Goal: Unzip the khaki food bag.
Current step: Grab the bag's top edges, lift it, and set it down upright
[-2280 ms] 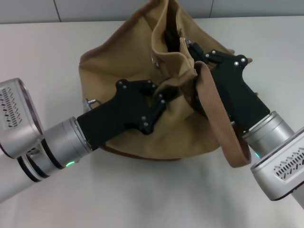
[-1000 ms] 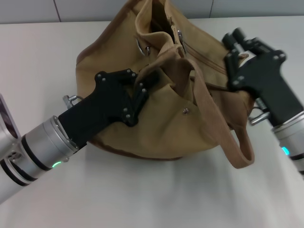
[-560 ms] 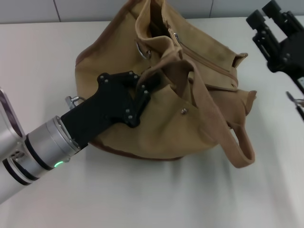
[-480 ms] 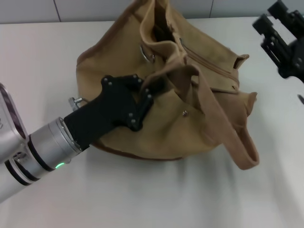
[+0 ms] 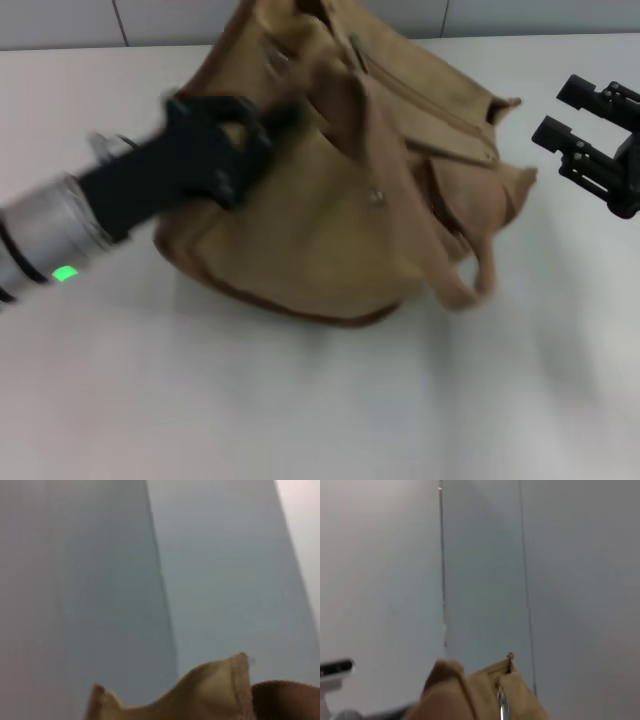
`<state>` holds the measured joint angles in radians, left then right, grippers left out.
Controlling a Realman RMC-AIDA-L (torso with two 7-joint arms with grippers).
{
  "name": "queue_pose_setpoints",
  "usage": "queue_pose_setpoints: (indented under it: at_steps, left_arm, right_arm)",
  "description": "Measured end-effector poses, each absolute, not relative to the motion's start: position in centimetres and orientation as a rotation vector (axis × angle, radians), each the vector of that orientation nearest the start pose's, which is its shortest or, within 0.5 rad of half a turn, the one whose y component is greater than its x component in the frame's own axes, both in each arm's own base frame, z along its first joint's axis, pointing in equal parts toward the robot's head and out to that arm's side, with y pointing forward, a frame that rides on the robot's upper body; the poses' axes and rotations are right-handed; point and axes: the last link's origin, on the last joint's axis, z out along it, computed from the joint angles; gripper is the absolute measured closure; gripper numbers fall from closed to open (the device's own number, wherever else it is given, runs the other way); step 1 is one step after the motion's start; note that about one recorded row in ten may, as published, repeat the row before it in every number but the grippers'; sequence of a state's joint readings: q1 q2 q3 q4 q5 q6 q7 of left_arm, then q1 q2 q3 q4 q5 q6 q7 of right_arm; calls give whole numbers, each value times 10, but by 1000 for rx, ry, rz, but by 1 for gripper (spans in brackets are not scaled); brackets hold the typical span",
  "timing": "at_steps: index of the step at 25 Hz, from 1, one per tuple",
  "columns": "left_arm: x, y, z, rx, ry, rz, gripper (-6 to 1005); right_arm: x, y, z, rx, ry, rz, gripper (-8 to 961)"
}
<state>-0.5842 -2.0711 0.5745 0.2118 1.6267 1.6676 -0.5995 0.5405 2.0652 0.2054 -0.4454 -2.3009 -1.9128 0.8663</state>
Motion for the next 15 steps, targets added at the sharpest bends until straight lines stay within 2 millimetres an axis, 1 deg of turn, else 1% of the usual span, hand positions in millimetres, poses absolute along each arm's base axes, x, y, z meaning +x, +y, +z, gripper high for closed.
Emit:
queue_pose_setpoints:
  at_steps: [2, 3, 4, 7, 8, 9, 10, 13, 15]
  left_arm:
    - [-237, 328, 0, -2314, -14, -1134, 938]
    - [-239, 334, 15, -2310, 0, -1097, 938]
    - [-239, 334, 15, -2310, 0, -1097, 938]
    - [-242, 341, 34, -2296, 20, -1043, 938]
    - [-242, 341, 34, -2296, 20, -1043, 938]
    - [-244, 345, 47, -2273, 32, -1014, 938]
    - [-244, 345, 47, -2273, 32, -1014, 938]
    - [-249, 350, 65, -2200, 29, -1003, 938]
    - [-251, 350, 74, -2166, 35, -1000, 938]
  right_arm:
    - [285, 293, 33, -2281, 337, 1157, 393]
    - [283, 298, 27, -2294, 416, 1171, 393]
    - [283, 298, 27, -2294, 416, 1171, 393]
    - [280, 302, 23, -2341, 516, 1181, 395]
    - [280, 302, 23, -2341, 516, 1181, 395]
    - [280, 303, 22, -2352, 545, 1180, 396]
    - [280, 303, 22, -2352, 545, 1180, 396]
    - [282, 303, 21, -2346, 558, 1171, 398]
    - [284, 303, 21, -2338, 569, 1162, 399]
